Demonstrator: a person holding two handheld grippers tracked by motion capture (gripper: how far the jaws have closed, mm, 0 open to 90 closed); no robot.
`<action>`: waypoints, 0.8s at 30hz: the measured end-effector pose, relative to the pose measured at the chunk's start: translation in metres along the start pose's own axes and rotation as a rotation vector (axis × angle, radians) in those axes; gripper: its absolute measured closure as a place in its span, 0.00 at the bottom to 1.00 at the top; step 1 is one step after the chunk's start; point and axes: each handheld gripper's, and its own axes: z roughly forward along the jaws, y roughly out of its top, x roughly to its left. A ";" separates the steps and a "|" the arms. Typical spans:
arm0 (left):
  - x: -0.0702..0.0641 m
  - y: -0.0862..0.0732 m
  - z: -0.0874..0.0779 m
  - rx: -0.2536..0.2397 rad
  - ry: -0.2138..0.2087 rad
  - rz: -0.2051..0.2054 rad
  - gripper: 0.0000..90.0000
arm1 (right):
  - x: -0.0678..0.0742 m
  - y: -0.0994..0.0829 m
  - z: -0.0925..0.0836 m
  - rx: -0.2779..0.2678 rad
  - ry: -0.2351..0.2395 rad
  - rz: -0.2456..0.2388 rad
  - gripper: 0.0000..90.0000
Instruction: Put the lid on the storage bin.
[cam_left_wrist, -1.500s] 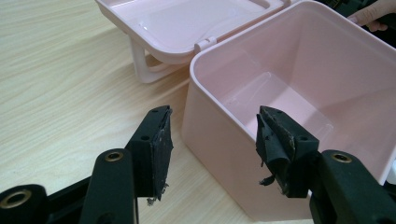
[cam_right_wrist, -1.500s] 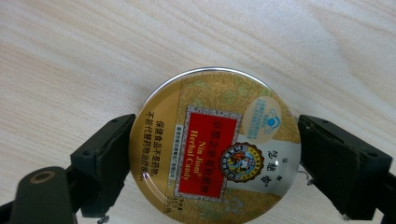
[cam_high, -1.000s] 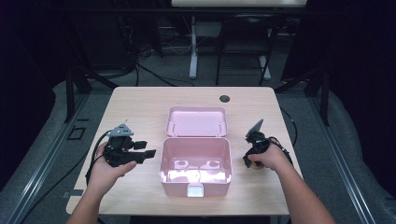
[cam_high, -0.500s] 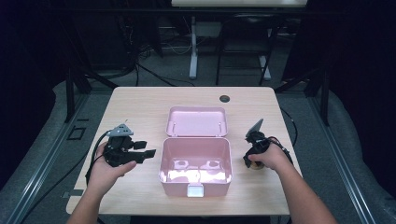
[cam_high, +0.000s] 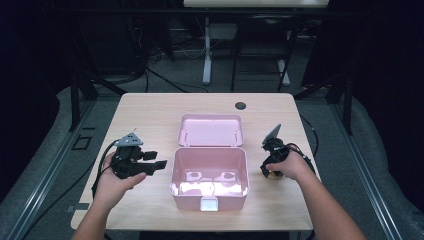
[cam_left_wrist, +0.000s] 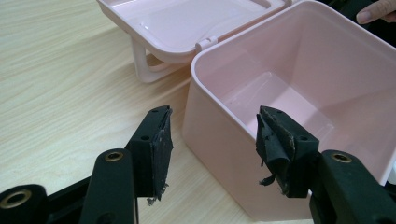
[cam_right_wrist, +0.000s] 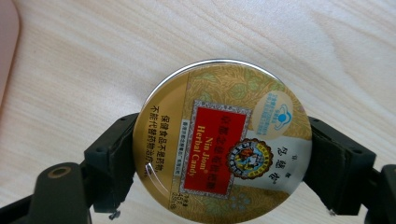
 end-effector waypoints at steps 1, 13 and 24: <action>0.000 0.000 0.000 -0.002 0.001 0.000 0.50 | 0.000 0.000 -0.002 0.004 -0.001 -0.007 0.21; 0.000 0.000 -0.001 0.002 -0.002 0.002 0.51 | 0.012 0.001 -0.027 -0.017 -0.019 -0.058 0.22; 0.000 0.000 -0.001 -0.001 -0.001 0.002 0.52 | 0.018 0.001 -0.046 -0.026 -0.027 -0.089 0.22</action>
